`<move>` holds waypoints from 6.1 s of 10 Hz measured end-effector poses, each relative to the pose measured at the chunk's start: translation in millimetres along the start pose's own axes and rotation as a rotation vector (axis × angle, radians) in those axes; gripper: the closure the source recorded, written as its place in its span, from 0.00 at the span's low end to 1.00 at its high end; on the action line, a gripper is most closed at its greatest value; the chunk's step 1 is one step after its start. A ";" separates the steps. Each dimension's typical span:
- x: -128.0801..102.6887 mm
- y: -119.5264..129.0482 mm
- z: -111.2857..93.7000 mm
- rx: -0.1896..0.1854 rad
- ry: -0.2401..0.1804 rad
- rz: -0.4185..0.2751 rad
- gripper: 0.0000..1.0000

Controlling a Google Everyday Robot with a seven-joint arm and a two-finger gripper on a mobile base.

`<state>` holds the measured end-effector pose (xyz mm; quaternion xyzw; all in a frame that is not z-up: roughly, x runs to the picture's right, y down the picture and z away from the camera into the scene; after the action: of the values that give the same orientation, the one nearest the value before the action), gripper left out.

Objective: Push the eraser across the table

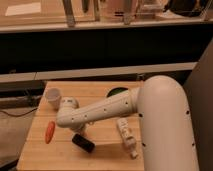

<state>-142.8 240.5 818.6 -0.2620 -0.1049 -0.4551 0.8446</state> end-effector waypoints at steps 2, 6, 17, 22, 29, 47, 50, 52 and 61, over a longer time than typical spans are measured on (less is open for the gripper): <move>-0.5 -2.5 0.7 0.001 0.001 -0.005 1.00; -0.3 -6.6 0.5 0.002 0.007 -0.021 1.00; -1.7 -10.9 2.3 0.008 0.016 -0.063 1.00; -1.7 -11.5 3.2 0.010 0.020 -0.084 1.00; -1.9 -14.3 3.9 0.016 0.024 -0.110 1.00; -3.8 -17.4 2.4 0.030 0.035 -0.193 1.00; -4.2 -17.7 2.0 0.033 0.036 -0.207 1.00; -4.0 -17.6 2.1 0.034 0.037 -0.214 1.00; -1.9 -19.3 2.3 0.041 0.041 -0.248 1.00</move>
<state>-159.6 234.4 826.4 -0.2203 -0.1284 -0.5589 0.7891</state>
